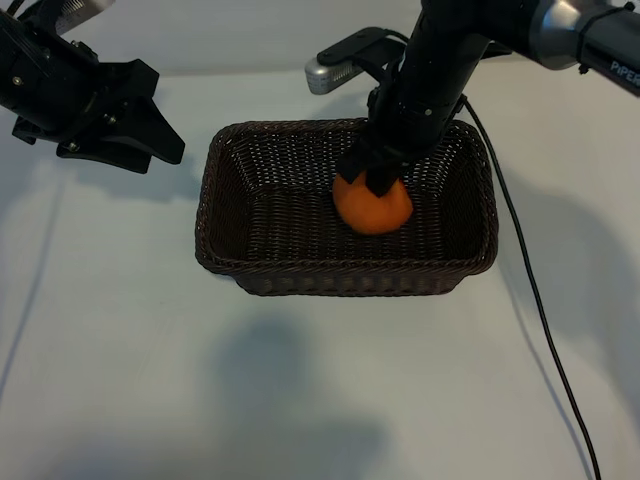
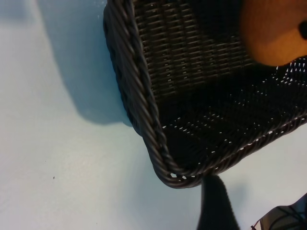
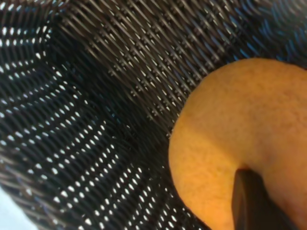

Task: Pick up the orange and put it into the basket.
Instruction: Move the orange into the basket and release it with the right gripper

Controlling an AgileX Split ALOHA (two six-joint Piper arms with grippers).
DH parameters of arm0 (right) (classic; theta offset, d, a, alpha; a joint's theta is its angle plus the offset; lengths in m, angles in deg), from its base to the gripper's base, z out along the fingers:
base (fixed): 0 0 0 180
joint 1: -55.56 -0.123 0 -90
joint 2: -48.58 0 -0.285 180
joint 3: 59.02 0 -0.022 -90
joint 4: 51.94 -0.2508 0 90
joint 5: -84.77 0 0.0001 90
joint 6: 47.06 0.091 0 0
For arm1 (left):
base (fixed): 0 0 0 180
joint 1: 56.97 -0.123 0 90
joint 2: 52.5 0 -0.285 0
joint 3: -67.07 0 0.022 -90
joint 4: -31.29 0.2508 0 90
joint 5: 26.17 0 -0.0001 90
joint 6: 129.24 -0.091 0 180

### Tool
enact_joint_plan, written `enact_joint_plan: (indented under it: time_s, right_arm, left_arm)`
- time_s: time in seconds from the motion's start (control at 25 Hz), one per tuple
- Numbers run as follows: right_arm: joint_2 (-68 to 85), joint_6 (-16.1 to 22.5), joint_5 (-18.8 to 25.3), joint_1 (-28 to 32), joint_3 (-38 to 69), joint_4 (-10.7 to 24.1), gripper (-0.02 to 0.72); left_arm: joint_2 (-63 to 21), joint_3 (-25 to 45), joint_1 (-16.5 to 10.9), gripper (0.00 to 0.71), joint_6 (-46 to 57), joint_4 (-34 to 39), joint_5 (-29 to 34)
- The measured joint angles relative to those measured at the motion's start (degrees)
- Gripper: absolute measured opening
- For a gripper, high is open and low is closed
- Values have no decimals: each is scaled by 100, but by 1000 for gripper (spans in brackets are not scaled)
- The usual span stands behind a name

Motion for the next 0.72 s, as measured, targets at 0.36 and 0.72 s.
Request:
enact_joint_plan:
  time_s: [0.36, 0.72]
  right_arm:
    - [-192, -13, 29, 0, 0, 4, 86]
    - [-192, -29, 133, 0, 0, 4, 124]
  left_arm:
    - [0, 0, 0, 473, 0, 0, 0]
    - [0, 0, 0, 473, 0, 0, 0]
